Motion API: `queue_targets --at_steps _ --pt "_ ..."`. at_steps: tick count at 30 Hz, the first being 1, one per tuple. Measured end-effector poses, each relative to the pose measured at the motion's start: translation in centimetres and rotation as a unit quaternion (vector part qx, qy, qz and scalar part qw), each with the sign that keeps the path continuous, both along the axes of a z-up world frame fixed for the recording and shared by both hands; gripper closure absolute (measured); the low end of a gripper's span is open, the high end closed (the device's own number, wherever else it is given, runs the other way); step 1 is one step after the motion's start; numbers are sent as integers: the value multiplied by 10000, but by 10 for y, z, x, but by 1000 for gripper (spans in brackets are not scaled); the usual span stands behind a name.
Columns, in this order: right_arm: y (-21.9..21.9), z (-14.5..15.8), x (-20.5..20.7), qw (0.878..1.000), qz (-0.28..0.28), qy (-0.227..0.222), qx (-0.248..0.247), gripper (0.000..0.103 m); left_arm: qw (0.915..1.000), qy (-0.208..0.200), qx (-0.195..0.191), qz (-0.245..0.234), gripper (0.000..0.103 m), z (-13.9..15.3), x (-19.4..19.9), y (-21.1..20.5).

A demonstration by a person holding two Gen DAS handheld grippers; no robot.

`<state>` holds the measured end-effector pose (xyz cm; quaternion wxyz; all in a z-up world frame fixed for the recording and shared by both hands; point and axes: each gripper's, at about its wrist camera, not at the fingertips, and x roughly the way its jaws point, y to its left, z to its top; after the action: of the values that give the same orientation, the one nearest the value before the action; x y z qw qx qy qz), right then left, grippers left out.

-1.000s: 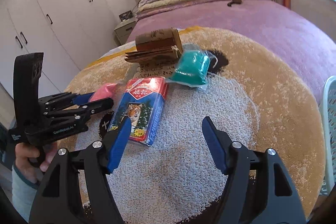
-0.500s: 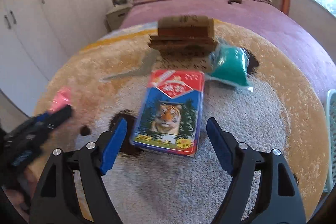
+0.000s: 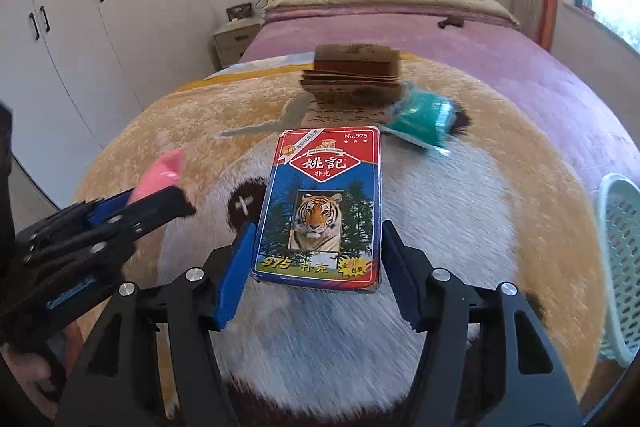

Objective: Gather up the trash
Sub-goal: 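Grasp the pink plastic bag with the left tool while the right tool grasps the tiger-print box, then carry the pink bag and tiger box over the blue basket and open both tools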

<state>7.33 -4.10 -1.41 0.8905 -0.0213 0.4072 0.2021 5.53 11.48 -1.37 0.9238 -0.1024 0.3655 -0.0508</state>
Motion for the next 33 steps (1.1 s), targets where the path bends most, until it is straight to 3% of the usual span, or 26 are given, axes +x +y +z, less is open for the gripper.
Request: queue_targets --at_steps 10,17,25,30,33 --pt "-119 24 -11 9954 -886 -197 292 44 9967 -91 -11 -810 66 14 10 -103" --pt "-208 30 -11 9848 -1678 -316 309 44 9875 -185 127 -1562 66 22 28 -199" --pt "-317 12 -1 9627 -2666 -11 461 44 9756 65 48 -2192 66 13 65 -287" --pt "-347 -1 3 9552 -2936 49 378 44 9656 391 -65 -2568 66 -3 86 -327" --pt "-358 -10 8 9520 -3011 232 502 43 9615 493 103 -2702 66 -13 95 -347"
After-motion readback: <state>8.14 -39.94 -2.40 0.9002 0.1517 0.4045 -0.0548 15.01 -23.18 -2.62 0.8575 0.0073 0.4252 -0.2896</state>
